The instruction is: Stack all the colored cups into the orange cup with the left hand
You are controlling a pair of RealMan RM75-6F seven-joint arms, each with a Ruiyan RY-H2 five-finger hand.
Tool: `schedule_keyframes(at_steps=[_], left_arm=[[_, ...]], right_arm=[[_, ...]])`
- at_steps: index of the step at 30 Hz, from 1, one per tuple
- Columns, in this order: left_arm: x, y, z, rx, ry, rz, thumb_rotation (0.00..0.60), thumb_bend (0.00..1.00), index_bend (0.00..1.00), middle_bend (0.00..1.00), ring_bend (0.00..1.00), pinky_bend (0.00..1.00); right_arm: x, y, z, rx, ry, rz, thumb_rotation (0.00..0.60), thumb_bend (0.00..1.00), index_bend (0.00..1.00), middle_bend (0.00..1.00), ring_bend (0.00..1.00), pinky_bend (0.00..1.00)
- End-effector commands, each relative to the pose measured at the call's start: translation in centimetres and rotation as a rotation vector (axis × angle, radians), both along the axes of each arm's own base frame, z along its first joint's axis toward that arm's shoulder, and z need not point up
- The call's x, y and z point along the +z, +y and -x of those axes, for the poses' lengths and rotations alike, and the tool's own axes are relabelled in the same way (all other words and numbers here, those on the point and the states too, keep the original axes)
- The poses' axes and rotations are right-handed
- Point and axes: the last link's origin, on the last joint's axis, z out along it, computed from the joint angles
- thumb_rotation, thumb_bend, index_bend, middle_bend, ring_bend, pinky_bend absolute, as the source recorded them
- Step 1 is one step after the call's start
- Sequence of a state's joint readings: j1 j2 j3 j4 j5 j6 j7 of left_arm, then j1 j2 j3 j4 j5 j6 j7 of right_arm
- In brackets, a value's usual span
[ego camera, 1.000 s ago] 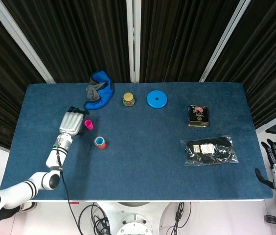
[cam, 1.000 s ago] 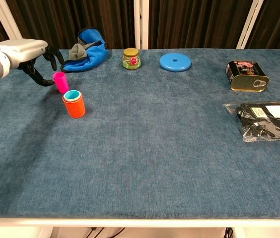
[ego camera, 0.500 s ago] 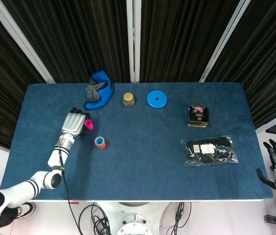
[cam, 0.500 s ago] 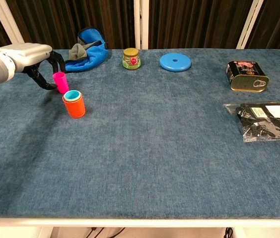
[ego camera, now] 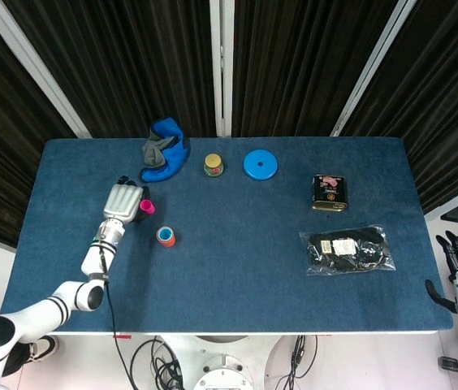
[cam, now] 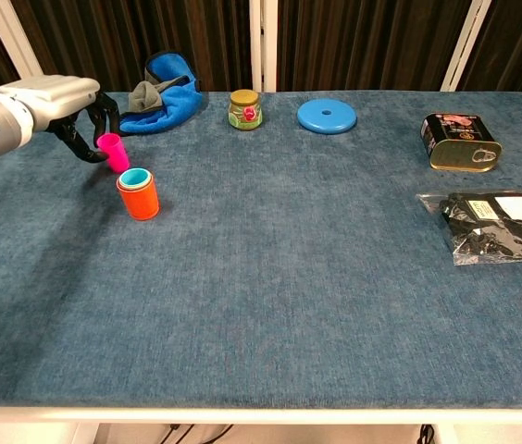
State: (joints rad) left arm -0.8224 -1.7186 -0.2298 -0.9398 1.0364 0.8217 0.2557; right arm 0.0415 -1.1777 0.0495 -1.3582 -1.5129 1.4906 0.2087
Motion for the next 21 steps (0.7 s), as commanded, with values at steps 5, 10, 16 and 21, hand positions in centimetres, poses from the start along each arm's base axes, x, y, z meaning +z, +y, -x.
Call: schedule_keyframes(at_steps=[5, 10, 16, 21], left_arm=[[1.2, -0.2, -0.8, -0.030, -0.032, -0.025, 0.600, 0.31, 0.52, 0.55, 0.31, 0.17], [3.1, -2.0, -2.4, -0.076, -0.075, -0.020, 0.600, 0.31, 0.52, 0.57, 0.32, 0.17], [5.0, -4.8, -4.4, -0.141, -0.072, 0.002, 0.600, 0.31, 0.54, 0.58, 0.33, 0.18], [5.5, -6.8, -6.0, -0.182, -0.066, 0.030, 0.600, 0.31, 0.54, 0.58, 0.33, 0.18]], right_arm=[[0.0, -0.1, 0.1, -0.003, -0.001, 0.001, 0.600, 0.29, 0.00, 0.00, 0.00, 0.00], [0.0, -0.1, 0.2, -0.003, -0.003, -0.001, 0.600, 0.29, 0.00, 0.00, 0.00, 0.00], [-0.2, 0.0, 0.1, 0.004, -0.005, -0.008, 0.600, 0.29, 0.00, 0.00, 0.00, 0.00], [-0.2, 0.2, 0.1, 0.010, -0.006, -0.006, 0.600, 0.29, 0.00, 0.00, 0.00, 0.00]])
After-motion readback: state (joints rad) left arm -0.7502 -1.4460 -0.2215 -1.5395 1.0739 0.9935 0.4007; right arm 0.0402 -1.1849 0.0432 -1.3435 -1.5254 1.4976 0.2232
